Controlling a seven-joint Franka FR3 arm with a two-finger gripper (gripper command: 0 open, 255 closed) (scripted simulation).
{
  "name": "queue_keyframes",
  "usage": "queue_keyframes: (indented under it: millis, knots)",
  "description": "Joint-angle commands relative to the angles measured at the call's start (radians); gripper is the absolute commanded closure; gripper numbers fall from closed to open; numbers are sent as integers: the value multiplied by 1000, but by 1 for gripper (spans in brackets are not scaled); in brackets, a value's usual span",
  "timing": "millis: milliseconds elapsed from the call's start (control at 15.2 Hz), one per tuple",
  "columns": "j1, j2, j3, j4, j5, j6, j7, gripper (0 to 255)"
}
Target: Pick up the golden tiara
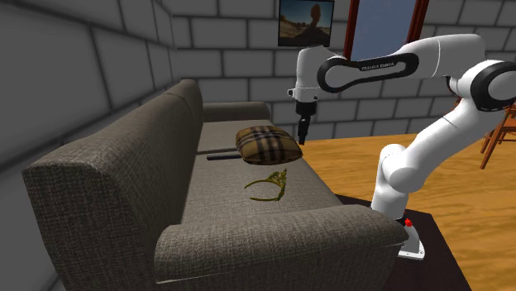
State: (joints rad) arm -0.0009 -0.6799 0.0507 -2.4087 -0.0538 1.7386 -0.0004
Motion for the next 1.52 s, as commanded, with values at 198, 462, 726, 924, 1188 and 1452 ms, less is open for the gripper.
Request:
queue_keyframes:
  millis: [198,462,726,924,1188,1452]
  knots:
    - [5,132,9,-40,36,180,40,0]
    - [12,257,19,-43,63,315,69,0]
    - [19,396,28,-23,90,441,92,0]
    - [21,441,31,-22,97,487,98,0]
    - [21,471,33,-50,97,546,98,0]
    - [20,492,34,-67,96,584,98,0]
